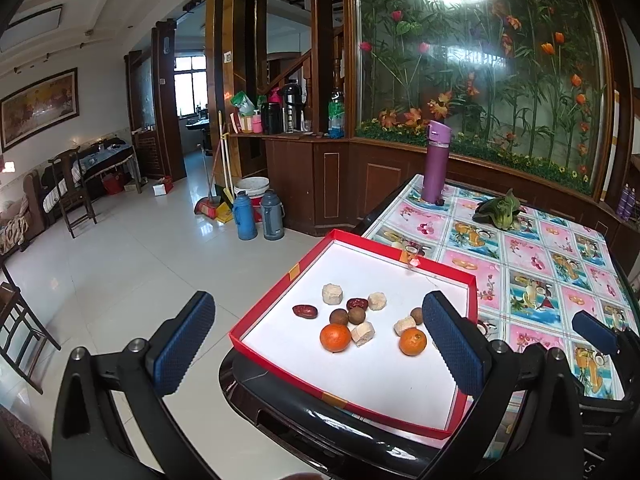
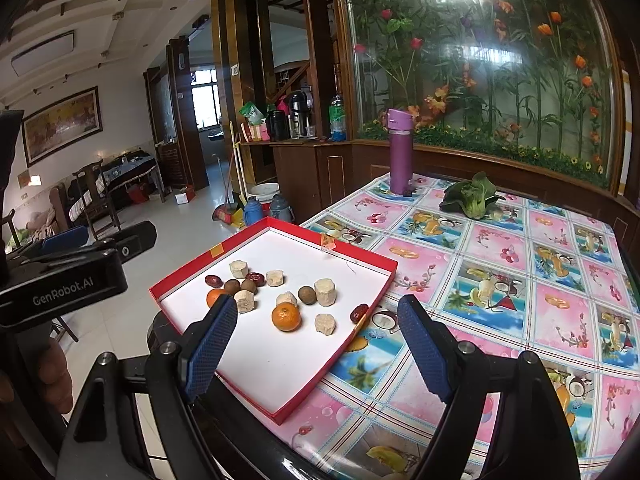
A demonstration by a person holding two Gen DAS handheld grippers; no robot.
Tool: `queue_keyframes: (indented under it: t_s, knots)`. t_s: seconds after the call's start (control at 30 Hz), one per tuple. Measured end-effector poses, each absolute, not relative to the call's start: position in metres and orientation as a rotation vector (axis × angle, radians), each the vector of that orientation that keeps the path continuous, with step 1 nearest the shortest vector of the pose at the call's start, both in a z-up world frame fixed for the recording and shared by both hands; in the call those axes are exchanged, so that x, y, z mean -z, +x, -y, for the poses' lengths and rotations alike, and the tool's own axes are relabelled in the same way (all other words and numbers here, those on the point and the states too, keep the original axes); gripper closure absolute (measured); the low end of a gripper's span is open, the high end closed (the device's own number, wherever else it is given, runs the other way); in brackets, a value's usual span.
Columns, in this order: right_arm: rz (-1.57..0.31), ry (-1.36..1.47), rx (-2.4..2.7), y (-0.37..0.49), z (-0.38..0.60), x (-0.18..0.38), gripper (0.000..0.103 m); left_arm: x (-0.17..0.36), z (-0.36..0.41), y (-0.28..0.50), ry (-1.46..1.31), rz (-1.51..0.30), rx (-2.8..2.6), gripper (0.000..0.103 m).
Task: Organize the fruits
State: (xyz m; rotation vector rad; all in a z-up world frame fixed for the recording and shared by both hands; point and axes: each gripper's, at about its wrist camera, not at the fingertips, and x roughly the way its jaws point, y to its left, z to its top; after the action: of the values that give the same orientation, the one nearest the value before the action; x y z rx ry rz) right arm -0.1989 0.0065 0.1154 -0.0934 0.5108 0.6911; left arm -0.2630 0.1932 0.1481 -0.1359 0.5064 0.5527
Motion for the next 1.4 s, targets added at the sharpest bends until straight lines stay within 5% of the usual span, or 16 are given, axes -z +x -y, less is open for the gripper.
queue_keyframes:
  t_s: [1.4]
  knots:
    - [-0.537,-0.049,-0.69,-0.19,-0.011,-0.118,0.021,-0.137,-0.192,-0.265,-0.126,-0.533,-0.529,0.0]
